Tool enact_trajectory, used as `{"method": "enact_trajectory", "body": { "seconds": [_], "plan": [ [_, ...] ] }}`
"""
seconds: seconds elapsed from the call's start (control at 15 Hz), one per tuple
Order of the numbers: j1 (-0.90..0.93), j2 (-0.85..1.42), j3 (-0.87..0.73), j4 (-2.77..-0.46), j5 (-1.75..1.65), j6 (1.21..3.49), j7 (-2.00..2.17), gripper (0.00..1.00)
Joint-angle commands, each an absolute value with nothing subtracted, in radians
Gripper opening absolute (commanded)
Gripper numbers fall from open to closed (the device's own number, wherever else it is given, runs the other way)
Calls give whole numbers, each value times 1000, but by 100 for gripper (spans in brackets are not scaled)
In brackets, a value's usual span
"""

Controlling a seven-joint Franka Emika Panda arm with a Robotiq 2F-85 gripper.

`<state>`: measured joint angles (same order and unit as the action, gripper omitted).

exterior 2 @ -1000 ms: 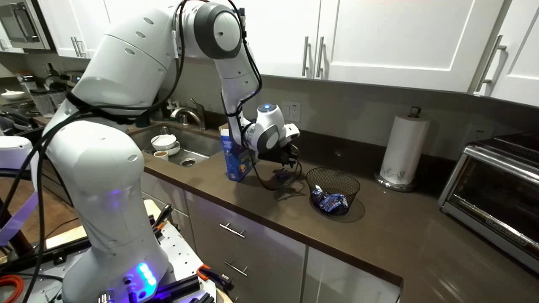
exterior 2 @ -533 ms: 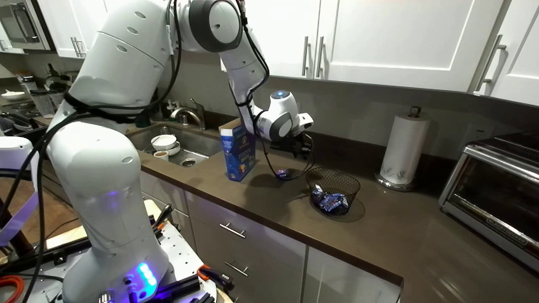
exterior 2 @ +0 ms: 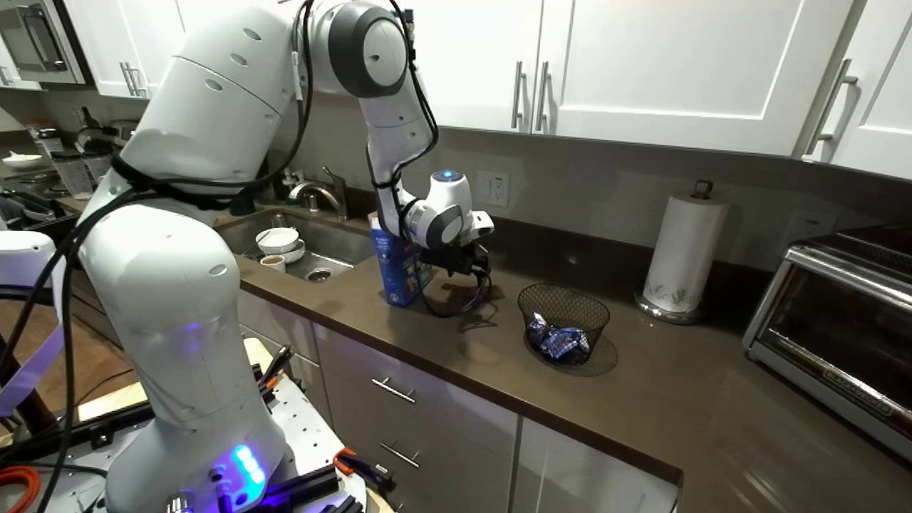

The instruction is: Put the pack on the table inside the box

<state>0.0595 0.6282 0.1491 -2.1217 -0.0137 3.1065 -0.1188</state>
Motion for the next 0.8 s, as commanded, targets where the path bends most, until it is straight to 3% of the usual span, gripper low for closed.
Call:
{"method": "enact_trajectory", "body": {
  "seconds": [0.0,0.13,0.27,0.33,0.4,0.73],
  "plan": [
    [66,621,148,-2145,-20,3098,-91,75],
    [85,623,131,-2153,-23,3104,-83,75],
    [106,621,107,-2161,-26,3107,-75,57],
    [119,619,94,-2164,-26,3107,-71,57],
    [132,618,81,-2167,-26,3109,-65,88],
    [186,615,41,-2171,-27,3121,-40,100]
  ]
}}
